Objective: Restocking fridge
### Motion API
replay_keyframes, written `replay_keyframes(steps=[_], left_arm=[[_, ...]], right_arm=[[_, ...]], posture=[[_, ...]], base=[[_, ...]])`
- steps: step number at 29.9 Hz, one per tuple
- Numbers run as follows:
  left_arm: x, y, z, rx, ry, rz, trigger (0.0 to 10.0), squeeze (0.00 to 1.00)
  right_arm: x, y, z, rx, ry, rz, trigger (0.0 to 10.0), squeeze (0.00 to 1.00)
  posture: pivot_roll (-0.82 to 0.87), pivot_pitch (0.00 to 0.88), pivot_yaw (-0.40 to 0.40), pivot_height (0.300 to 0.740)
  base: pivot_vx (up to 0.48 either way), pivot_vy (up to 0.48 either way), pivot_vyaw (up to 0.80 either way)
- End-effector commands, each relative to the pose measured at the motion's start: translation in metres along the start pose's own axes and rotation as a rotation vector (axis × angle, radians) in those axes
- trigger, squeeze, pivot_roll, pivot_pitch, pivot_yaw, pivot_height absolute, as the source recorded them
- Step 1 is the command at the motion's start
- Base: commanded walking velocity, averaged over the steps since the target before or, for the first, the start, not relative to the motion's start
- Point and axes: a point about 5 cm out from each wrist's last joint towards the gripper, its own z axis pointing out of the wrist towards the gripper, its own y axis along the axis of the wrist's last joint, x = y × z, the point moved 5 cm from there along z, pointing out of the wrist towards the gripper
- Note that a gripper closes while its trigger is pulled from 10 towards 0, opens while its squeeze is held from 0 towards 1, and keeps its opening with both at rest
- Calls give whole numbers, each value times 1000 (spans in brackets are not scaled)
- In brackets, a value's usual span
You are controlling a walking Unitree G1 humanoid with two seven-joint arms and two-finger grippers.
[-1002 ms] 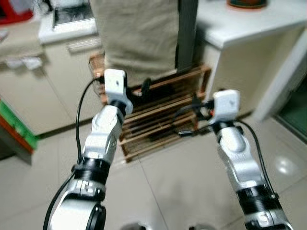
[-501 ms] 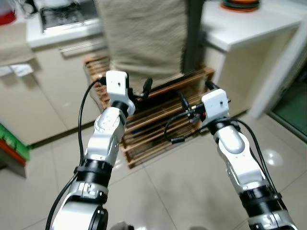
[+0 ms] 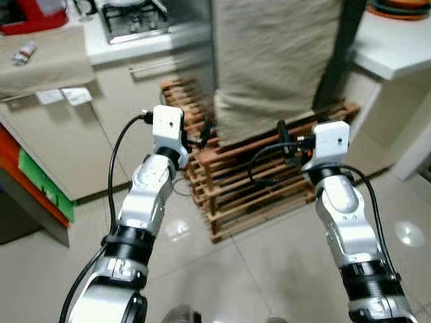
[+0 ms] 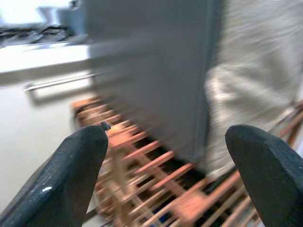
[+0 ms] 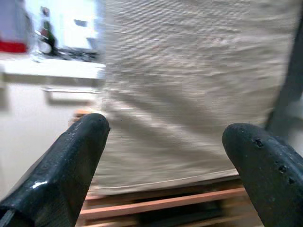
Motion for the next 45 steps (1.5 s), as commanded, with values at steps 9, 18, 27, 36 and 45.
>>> replay_keyframes(steps=[9, 18, 27, 36, 45], left_arm=[[-25, 17, 2, -74, -86, -45, 10000, 0], [-27, 20, 1, -90, -93, -70, 10000, 0], [-23, 23, 1, -106, -70, -76, 10000, 0], [-22, 27, 0, -123, -71, -93, 10000, 0], [-31, 34, 1, -153, -107, -52, 10000, 0]], right_arm=[[-29, 1, -1, -1, -109, 3, 10000, 0], [-43, 0, -2, 3, -185, -5, 10000, 0], [-41, 3, -3, -17, -183, -12, 10000, 0], [-40, 1, -1, -13, -179, -13, 10000, 0], [-54, 7, -3, -53, -247, -4, 10000, 0]], posture=[[-120, 0, 64, 711], [-120, 0, 64, 711], [-113, 0, 57, 711], [-108, 0, 52, 711], [-111, 0, 49, 711]], base=[[0, 0, -702], [0, 0, -711], [0, 373, -51], [0, 462, 0], [89, 211, -487]])
